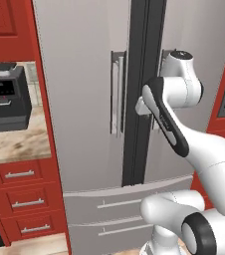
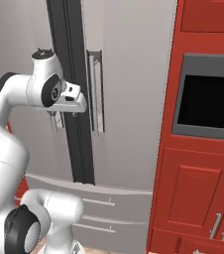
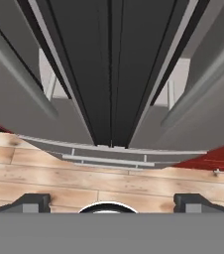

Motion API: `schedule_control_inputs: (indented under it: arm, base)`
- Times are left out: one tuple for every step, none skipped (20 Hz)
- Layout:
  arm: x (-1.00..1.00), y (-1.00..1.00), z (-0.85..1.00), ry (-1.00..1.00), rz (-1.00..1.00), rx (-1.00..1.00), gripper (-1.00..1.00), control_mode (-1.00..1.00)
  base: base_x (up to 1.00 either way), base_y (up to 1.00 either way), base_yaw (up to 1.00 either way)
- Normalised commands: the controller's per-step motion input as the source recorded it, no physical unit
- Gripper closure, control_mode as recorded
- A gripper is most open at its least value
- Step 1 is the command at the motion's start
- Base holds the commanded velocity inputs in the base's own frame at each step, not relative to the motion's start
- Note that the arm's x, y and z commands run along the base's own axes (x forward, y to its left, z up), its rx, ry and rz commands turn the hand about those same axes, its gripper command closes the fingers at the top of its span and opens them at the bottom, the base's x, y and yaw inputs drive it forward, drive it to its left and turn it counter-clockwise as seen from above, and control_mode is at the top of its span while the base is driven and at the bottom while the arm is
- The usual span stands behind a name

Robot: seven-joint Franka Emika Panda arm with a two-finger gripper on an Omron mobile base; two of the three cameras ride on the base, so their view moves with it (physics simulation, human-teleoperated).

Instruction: Retrieve the sausage and cheese from the fridge and place them on the cutting board on the counter.

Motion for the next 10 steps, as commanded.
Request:
schedule_control_inputs:
  arm:
    - [0.0, 0.0, 0.0, 0.0, 0.0, 0.0, -1.0, 1.0]
    - [0.0, 0.0, 0.0, 0.0, 0.0, 0.0, -1.0, 1.0]
    - [0.0, 0.0, 0.0, 0.0, 0.0, 0.0, -1.0, 1.0]
    - [0.0, 0.0, 0.0, 0.0, 0.0, 0.0, -1.0, 1.0]
    - [0.0, 0.0, 0.0, 0.0, 0.0, 0.0, -1.0, 1.0]
    - [0.0, 0.0, 0.0, 0.0, 0.0, 0.0, -1.0, 1.0]
    - [0.0, 0.0, 0.0, 0.0, 0.0, 0.0, -1.0, 1.0]
    - [0.0, 0.0, 0.0, 0.0, 0.0, 0.0, -1.0, 1.0]
    - [0.0, 0.0, 0.0, 0.0, 0.0, 0.0, -1.0, 1.0]
    - [0.0, 0.0, 0.0, 0.0, 0.0, 0.0, -1.0, 1.0]
  base:
    - [-0.18, 0.01, 0.0]
    - [-0.25, 0.0, 0.0]
    - [-0.28, 0.0, 0.0]
    - [-0.38, 0.0, 0.0]
    - [-0.42, 0.0, 0.0]
    - [-0.39, 0.0, 0.0]
    - [-0.4, 0.0, 0.0]
    - [-0.36, 0.0, 0.0]
    - [-0.31, 0.0, 0.0]
    - [-0.31, 0.02, 0.0]
